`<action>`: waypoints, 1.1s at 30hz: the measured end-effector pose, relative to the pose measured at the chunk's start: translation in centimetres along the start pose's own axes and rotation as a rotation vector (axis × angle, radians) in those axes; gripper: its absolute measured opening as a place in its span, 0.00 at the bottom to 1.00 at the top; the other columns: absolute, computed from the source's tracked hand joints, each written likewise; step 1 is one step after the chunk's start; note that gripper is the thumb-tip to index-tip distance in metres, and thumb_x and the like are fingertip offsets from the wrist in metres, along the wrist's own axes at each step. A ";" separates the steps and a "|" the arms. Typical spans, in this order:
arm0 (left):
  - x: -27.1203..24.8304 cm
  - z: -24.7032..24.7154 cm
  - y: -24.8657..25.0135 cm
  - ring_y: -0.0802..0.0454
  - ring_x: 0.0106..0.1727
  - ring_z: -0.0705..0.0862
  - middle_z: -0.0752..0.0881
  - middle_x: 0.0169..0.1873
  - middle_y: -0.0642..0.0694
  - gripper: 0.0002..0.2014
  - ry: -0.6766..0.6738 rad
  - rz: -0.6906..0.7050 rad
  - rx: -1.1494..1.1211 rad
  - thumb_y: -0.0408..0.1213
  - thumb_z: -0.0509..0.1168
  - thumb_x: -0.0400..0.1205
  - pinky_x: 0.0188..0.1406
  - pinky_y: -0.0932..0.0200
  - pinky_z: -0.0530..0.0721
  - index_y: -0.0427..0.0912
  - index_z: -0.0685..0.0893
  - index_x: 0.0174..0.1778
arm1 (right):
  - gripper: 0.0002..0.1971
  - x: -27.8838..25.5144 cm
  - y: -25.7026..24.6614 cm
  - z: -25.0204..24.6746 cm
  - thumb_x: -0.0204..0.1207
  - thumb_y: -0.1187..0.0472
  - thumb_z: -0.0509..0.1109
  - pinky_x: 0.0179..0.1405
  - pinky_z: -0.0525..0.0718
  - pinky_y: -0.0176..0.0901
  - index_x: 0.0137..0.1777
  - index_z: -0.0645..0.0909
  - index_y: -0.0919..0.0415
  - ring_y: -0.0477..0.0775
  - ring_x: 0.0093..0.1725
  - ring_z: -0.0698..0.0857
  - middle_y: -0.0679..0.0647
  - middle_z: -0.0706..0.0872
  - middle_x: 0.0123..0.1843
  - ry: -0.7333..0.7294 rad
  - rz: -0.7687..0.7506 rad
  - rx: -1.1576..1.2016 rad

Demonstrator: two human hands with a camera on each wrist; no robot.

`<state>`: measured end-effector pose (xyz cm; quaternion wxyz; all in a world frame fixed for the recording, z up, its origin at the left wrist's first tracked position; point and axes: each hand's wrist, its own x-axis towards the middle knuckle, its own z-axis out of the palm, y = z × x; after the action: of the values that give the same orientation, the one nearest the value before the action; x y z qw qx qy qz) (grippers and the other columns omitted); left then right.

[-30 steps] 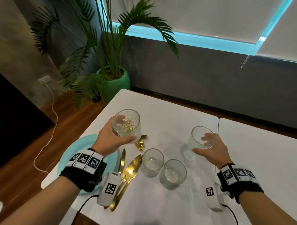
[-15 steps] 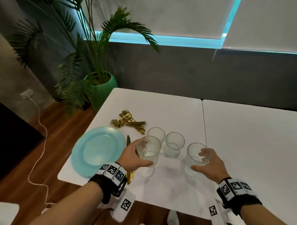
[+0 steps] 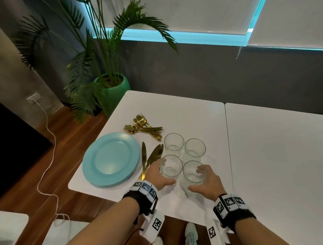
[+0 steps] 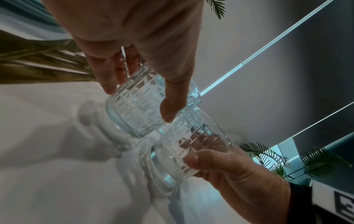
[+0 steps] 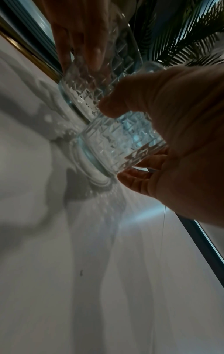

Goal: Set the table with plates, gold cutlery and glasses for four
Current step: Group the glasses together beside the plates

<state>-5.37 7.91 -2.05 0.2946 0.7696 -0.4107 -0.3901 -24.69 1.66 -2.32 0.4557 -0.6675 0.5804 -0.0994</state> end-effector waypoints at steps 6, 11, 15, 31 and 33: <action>0.8 -0.1 -0.5 0.50 0.71 0.75 0.76 0.72 0.47 0.45 -0.010 -0.021 -0.029 0.34 0.82 0.61 0.64 0.65 0.70 0.44 0.70 0.75 | 0.44 0.6 -0.1 0.2 0.54 0.60 0.86 0.58 0.74 0.34 0.70 0.69 0.57 0.53 0.66 0.80 0.51 0.81 0.65 -0.012 0.008 -0.013; 1.2 -0.2 -0.7 0.50 0.72 0.75 0.76 0.71 0.47 0.45 -0.024 -0.034 -0.061 0.33 0.82 0.61 0.67 0.61 0.72 0.45 0.70 0.75 | 0.46 0.5 -0.4 0.6 0.54 0.61 0.86 0.59 0.72 0.33 0.72 0.67 0.55 0.53 0.68 0.78 0.50 0.79 0.67 -0.033 0.025 -0.004; 1.4 -0.8 -0.7 0.48 0.71 0.75 0.77 0.69 0.47 0.48 -0.048 -0.013 0.004 0.37 0.84 0.56 0.71 0.53 0.75 0.44 0.70 0.73 | 0.48 0.6 -0.4 0.3 0.54 0.63 0.86 0.57 0.74 0.34 0.74 0.65 0.54 0.53 0.63 0.79 0.51 0.79 0.64 -0.051 0.046 -0.020; 2.3 -17.6 -5.7 0.32 0.72 0.72 0.73 0.71 0.32 0.30 0.364 -0.631 0.369 0.48 0.65 0.78 0.73 0.45 0.70 0.35 0.70 0.73 | 0.06 3.3 -14.3 -5.5 0.70 0.55 0.75 0.42 0.73 0.35 0.40 0.80 0.54 0.47 0.46 0.77 0.47 0.81 0.40 0.023 -0.101 -0.594; 2.1 -17.9 -8.0 0.29 0.64 0.77 0.75 0.66 0.32 0.26 0.201 -0.577 0.607 0.46 0.63 0.73 0.64 0.40 0.79 0.46 0.74 0.69 | 0.07 4.2 -15.1 -4.2 0.69 0.54 0.76 0.47 0.71 0.34 0.40 0.80 0.52 0.46 0.47 0.76 0.46 0.81 0.42 0.013 -0.131 -0.593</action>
<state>13.64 12.38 0.39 -0.0280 0.9389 -0.2441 -0.2411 -15.84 -5.35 9.32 0.2296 -0.8068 0.5429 0.0411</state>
